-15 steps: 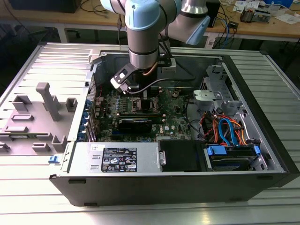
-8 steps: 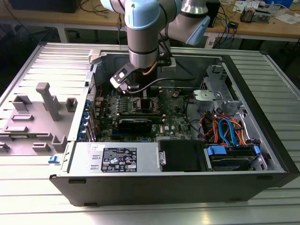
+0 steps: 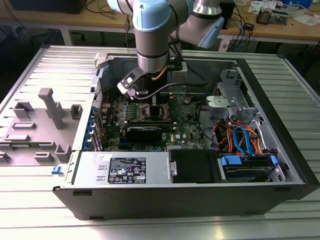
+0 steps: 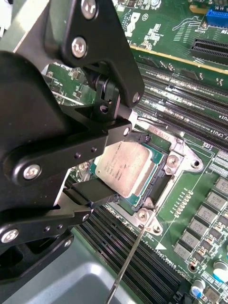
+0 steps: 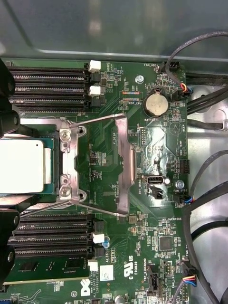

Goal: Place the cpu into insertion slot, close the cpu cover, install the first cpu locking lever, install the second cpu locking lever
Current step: 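Place the cpu into insertion slot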

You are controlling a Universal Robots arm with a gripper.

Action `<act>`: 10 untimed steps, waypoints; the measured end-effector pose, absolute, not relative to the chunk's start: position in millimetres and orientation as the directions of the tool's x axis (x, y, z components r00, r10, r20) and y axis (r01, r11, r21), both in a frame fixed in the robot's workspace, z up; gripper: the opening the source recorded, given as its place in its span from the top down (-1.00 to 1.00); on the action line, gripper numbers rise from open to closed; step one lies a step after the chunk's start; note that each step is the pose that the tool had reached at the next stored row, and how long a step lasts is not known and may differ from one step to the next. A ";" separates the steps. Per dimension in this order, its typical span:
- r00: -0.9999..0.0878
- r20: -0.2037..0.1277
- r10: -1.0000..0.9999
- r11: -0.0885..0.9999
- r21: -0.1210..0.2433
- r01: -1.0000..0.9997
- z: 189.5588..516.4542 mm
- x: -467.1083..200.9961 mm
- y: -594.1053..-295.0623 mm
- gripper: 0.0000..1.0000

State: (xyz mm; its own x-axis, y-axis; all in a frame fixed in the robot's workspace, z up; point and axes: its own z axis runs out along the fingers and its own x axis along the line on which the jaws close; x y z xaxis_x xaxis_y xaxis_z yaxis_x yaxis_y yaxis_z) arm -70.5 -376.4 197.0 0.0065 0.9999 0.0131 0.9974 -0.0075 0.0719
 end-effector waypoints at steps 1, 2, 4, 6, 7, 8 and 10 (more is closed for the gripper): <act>0.007 0.013 1.000 -0.008 0.072 0.997 196.6 -70.4 -375.7 -0.09; 0.007 0.013 1.000 -0.007 0.072 0.997 196.2 -70.3 -375.4 -0.09; 0.007 0.013 1.000 -0.007 0.072 0.997 195.2 -70.4 -375.5 -0.09; 0.007 0.013 1.000 -0.008 0.072 0.997 194.2 -70.6 -375.8 -0.09; 0.007 0.013 1.000 -0.008 0.071 0.997 194.2 -70.7 -375.8 -0.09; 0.007 0.013 1.000 -0.008 0.071 0.997 194.2 -70.7 -375.8 -0.09; 0.007 0.013 1.000 -0.008 0.071 0.997 194.2 -70.7 -375.8 -0.09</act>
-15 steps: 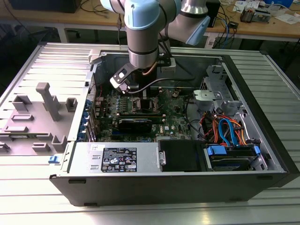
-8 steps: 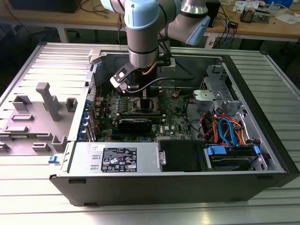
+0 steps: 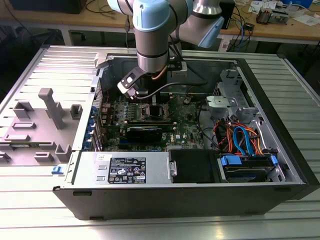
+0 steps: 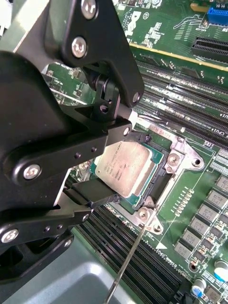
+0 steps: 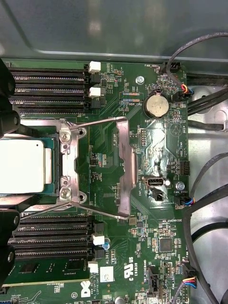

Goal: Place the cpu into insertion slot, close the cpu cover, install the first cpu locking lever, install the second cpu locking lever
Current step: 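Place the cpu into insertion slot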

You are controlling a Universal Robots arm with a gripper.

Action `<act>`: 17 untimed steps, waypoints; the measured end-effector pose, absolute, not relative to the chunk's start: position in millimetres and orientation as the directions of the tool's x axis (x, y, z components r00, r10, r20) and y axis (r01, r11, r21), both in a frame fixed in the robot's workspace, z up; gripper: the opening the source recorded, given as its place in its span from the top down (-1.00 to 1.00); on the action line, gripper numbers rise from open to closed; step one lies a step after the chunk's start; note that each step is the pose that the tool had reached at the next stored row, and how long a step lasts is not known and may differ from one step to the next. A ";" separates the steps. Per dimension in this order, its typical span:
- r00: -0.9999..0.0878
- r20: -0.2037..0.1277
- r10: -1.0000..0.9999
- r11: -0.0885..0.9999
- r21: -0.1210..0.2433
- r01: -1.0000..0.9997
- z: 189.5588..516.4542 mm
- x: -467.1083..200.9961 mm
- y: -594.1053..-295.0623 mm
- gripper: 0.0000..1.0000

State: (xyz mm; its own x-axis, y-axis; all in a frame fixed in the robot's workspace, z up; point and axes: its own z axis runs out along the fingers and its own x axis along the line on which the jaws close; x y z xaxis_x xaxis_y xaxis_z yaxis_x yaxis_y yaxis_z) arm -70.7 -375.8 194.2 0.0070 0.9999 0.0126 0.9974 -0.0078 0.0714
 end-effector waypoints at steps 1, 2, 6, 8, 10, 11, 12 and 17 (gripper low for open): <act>0.007 0.013 1.000 -0.008 0.071 0.997 194.1 -70.7 -375.8 -0.09; 0.007 0.014 1.000 -0.008 0.072 0.997 193.6 -70.6 -375.5 -0.11; 0.007 0.014 1.000 -0.008 0.072 0.997 193.6 -70.4 -375.4 -0.21; 0.007 0.014 1.000 -0.008 0.072 0.997 193.9 -70.4 -375.4 -0.21; 0.007 0.015 1.000 -0.008 0.072 0.997 194.8 -70.4 -375.3 -0.21; 0.007 0.015 1.000 -0.008 0.071 0.997 195.3 -70.4 -375.3 -0.21; 0.007 0.015 1.000 -0.008 0.071 0.997 196.0 -70.3 -375.2 -0.21; 0.007 0.015 1.000 -0.008 0.069 0.998 197.9 -70.4 -375.4 -0.21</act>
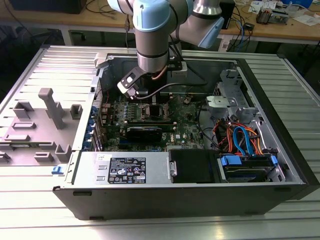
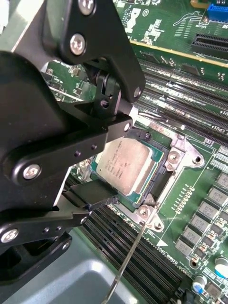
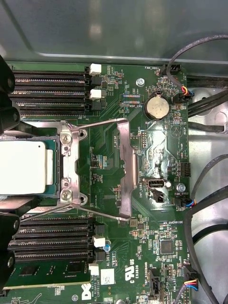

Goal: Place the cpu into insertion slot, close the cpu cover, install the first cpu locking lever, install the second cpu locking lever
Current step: 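Place the cpu into insertion slot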

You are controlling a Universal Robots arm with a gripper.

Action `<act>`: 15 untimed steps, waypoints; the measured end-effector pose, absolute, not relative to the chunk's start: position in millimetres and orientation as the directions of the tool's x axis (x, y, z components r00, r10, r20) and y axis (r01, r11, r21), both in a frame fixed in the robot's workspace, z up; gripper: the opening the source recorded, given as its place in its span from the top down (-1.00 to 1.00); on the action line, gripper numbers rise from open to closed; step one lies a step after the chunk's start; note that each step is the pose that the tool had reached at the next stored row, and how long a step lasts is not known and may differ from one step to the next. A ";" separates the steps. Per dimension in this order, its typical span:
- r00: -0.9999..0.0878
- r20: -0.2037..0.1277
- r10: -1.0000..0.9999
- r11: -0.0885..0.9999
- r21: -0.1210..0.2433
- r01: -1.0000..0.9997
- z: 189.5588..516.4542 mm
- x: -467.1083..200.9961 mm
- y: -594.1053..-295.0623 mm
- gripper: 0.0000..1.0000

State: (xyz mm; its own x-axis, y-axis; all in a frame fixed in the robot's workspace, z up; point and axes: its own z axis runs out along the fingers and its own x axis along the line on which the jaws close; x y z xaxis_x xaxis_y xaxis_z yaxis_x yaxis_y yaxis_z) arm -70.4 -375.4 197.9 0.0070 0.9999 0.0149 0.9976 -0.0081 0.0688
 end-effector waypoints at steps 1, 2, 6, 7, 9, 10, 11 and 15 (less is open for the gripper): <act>0.007 0.015 1.000 -0.008 0.069 0.998 197.9 -70.4 -375.4 -0.21; 0.007 0.015 1.000 -0.008 0.069 0.998 197.9 -70.4 -375.4 -0.21; 0.007 0.017 1.000 -0.008 0.069 0.998 197.8 -70.4 -375.1 -0.21; 0.007 0.018 1.000 -0.008 0.069 0.998 197.8 -70.4 -375.1 -0.21; 0.007 0.019 1.000 -0.008 0.069 0.998 197.8 -70.4 -375.1 -0.21; 0.007 0.020 1.000 -0.008 0.069 0.998 197.8 -70.4 -375.1 -0.21; 0.007 0.020 1.000 -0.008 0.069 0.998 197.8 -70.4 -375.1 -0.36; 0.007 0.019 1.000 -0.008 0.067 0.998 201.2 -70.4 -375.1 -0.36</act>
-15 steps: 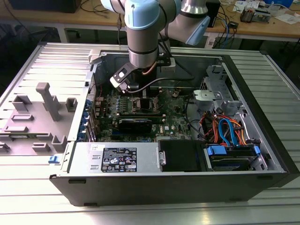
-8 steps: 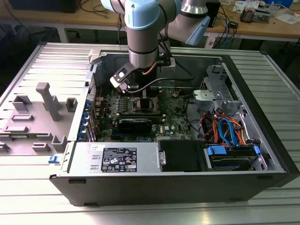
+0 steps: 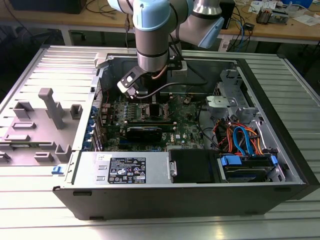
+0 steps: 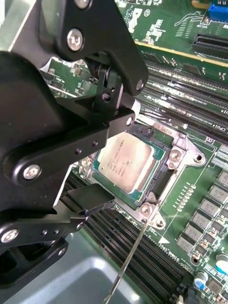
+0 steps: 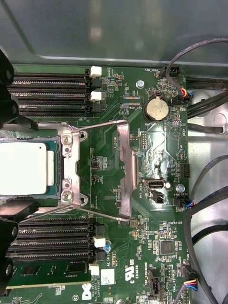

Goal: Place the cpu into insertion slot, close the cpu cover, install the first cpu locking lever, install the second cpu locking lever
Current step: 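Place the cpu into insertion slot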

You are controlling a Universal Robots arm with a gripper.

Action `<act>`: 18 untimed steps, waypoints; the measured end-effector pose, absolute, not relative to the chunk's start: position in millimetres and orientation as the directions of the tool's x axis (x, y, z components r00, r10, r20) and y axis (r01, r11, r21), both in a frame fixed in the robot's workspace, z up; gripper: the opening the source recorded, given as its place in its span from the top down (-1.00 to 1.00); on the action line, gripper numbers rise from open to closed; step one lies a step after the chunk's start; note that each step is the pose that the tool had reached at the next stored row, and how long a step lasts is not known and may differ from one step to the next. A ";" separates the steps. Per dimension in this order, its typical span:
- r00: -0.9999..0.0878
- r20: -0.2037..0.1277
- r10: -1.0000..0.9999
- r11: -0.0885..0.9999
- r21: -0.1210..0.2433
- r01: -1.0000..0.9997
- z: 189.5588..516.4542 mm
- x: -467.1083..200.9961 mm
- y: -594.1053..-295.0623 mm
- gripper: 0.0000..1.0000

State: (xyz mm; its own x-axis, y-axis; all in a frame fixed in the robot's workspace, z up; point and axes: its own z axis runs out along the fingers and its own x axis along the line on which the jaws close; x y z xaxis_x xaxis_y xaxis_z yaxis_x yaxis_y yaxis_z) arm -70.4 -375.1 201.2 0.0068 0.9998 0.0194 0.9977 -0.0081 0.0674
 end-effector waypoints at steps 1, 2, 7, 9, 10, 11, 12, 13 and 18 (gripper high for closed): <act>0.007 0.019 1.000 -0.008 0.066 0.998 203.4 -70.4 -375.1 -0.36; 0.007 0.019 1.000 -0.008 0.066 0.998 204.8 -70.4 -375.1 -0.36; 0.007 0.019 1.000 -0.008 0.060 0.998 212.5 -70.4 -375.1 -0.33; 0.007 0.019 1.000 -0.008 0.057 0.998 217.5 -70.4 -375.1 -0.07; 0.007 0.019 1.000 -0.008 0.054 0.999 220.7 -70.4 -375.1 0.05; 0.007 0.019 1.000 -0.008 0.051 0.999 223.2 -70.3 -375.1 0.29; 0.007 0.019 1.000 -0.008 0.048 0.999 226.0 -70.3 -375.1 0.41; 0.007 0.019 1.000 -0.008 0.046 0.999 227.5 -70.3 -375.1 0.54; 0.007 0.019 1.000 -0.008 0.044 0.999 228.0 -70.0 -375.1 0.79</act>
